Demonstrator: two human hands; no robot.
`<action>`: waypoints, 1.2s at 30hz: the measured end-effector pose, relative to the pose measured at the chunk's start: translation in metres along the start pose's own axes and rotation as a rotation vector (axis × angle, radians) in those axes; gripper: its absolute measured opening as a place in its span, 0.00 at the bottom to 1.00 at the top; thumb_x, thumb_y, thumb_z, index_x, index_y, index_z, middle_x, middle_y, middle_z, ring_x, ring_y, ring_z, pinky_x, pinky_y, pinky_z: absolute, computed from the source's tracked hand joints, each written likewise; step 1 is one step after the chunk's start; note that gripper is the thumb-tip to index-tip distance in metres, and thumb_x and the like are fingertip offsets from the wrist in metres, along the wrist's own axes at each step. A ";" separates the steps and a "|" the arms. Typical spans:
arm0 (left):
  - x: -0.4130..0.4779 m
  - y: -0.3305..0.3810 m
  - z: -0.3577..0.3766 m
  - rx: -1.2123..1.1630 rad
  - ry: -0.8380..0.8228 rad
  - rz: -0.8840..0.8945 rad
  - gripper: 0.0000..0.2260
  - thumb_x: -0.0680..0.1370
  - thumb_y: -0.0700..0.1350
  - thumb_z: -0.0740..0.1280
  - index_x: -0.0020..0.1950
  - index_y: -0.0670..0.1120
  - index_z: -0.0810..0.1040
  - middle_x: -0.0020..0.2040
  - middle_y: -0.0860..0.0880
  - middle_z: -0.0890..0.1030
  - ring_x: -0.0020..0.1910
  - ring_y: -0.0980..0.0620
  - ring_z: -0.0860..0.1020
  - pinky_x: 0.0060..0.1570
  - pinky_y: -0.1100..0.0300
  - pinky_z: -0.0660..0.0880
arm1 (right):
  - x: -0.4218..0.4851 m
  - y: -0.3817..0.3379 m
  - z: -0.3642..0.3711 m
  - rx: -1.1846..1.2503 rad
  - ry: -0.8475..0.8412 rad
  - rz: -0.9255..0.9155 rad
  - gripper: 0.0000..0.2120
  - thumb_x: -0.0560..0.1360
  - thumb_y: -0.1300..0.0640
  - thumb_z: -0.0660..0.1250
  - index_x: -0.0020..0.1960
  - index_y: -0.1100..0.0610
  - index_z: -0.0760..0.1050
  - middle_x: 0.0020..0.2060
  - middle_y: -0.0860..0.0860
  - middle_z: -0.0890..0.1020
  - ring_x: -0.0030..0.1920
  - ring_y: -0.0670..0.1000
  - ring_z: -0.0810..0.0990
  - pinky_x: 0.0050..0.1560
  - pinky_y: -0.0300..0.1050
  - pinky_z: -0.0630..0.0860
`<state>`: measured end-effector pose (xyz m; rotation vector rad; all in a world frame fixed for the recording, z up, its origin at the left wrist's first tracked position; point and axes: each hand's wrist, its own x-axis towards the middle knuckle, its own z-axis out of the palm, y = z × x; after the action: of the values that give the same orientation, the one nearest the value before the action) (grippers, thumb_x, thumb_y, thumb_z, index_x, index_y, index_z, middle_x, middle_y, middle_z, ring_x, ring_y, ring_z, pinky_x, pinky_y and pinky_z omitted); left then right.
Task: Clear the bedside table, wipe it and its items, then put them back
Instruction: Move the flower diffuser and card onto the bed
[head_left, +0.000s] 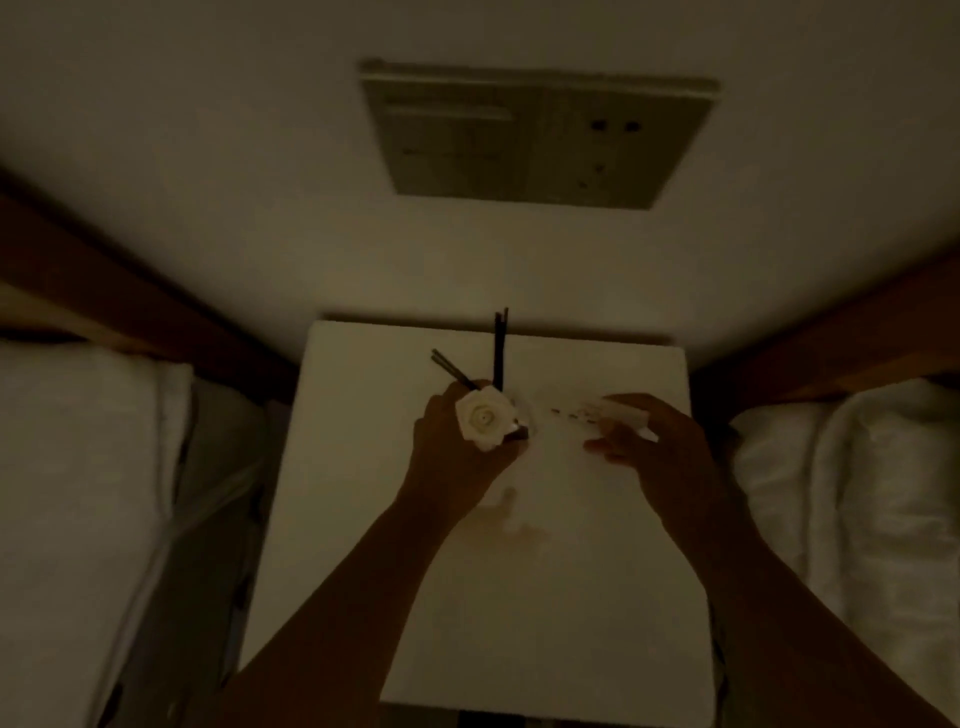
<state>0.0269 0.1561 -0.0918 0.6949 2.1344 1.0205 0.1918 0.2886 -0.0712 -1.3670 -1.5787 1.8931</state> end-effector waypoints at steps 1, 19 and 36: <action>-0.010 -0.013 -0.017 -0.016 0.038 -0.042 0.26 0.61 0.60 0.75 0.57 0.57 0.74 0.56 0.54 0.80 0.57 0.50 0.78 0.58 0.45 0.77 | -0.003 -0.007 0.018 -0.010 -0.055 -0.010 0.07 0.75 0.65 0.68 0.50 0.56 0.79 0.48 0.56 0.84 0.41 0.55 0.86 0.37 0.39 0.80; -0.246 -0.260 -0.315 -0.193 0.816 -0.512 0.19 0.67 0.41 0.79 0.45 0.58 0.73 0.44 0.54 0.80 0.43 0.67 0.78 0.39 0.78 0.72 | -0.111 0.014 0.458 -0.434 -0.973 0.054 0.07 0.74 0.64 0.69 0.49 0.54 0.80 0.46 0.53 0.85 0.41 0.54 0.86 0.41 0.44 0.83; -0.320 -0.358 -0.331 -0.055 1.114 -0.595 0.19 0.66 0.44 0.78 0.54 0.50 0.78 0.53 0.49 0.78 0.56 0.45 0.74 0.56 0.39 0.74 | -0.165 0.067 0.605 -0.811 -1.238 -0.105 0.08 0.74 0.63 0.70 0.50 0.53 0.81 0.44 0.51 0.86 0.38 0.52 0.84 0.33 0.42 0.73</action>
<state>-0.0799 -0.4163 -0.1188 -0.7251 2.8914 1.2347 -0.1980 -0.2069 -0.0978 -0.0488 -3.1187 2.2257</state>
